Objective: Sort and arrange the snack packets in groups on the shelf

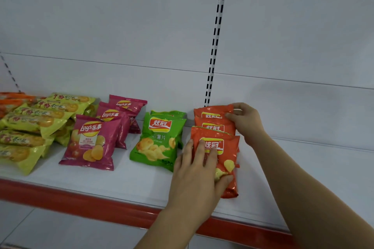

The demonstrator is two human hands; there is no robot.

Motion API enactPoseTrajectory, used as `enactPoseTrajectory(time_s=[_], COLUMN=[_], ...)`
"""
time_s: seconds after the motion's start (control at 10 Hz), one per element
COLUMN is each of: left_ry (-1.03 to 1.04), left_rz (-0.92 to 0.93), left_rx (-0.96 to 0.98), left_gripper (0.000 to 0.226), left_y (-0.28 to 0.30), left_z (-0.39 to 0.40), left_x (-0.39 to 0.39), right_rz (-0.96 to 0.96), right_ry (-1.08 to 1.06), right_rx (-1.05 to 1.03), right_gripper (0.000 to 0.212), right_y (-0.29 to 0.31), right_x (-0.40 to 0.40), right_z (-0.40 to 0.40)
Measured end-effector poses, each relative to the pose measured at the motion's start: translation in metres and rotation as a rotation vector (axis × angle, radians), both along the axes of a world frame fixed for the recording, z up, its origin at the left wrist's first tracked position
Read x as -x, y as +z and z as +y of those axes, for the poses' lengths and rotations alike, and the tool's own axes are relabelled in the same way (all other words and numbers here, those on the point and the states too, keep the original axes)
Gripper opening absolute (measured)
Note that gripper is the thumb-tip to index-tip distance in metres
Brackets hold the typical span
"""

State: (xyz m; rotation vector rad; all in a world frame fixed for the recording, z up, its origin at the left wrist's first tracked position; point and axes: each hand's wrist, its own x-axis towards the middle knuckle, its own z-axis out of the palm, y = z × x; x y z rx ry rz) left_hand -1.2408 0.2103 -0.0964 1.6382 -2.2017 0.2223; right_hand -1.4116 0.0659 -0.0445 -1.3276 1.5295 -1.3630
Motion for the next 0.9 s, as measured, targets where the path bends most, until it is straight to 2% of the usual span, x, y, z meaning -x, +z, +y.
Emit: enactPoseTrajectory(time_s=[0.1, 0.3, 0.4, 0.5, 0.6, 0.7, 0.9], left_ry=[0.010, 0.019, -0.002, -0.038, -0.043, -0.038, -0.017], left_rz=[0.006, 0.026, 0.079, 0.100, 0.108, 0.134, 0.171], left_rx=[0.011, 0.051, 0.000, -0.171, -0.186, -0.186, -0.147], left_gripper=[0.069, 0.069, 0.080, 0.095, 0.097, 0.094, 0.083], left_y=[-0.002, -0.006, -0.002, 0.006, 0.010, 0.011, 0.017], left_z=[-0.008, -0.013, -0.010, -0.006, -0.003, -0.003, 0.005], left_x=[0.002, 0.002, 0.001, -0.001, -0.003, -0.005, -0.004], right_rz=[0.073, 0.236, 0.226, 0.162, 0.146, 0.284, 0.568], right_ry=[-0.050, -0.112, -0.165, -0.168, -0.171, -0.191, -0.261], right_rx=[0.030, -0.042, -0.026, -0.060, -0.069, -0.030, 0.158], right_gripper=[0.014, 0.011, 0.010, 0.009, 0.007, 0.014, 0.042], right_y=[-0.004, -0.004, -0.004, -0.005, -0.007, -0.004, 0.012], right_x=[-0.003, 0.004, 0.011, 0.008, 0.006, 0.010, 0.021], right_z=[-0.005, -0.009, -0.008, -0.005, -0.004, 0.002, 0.028])
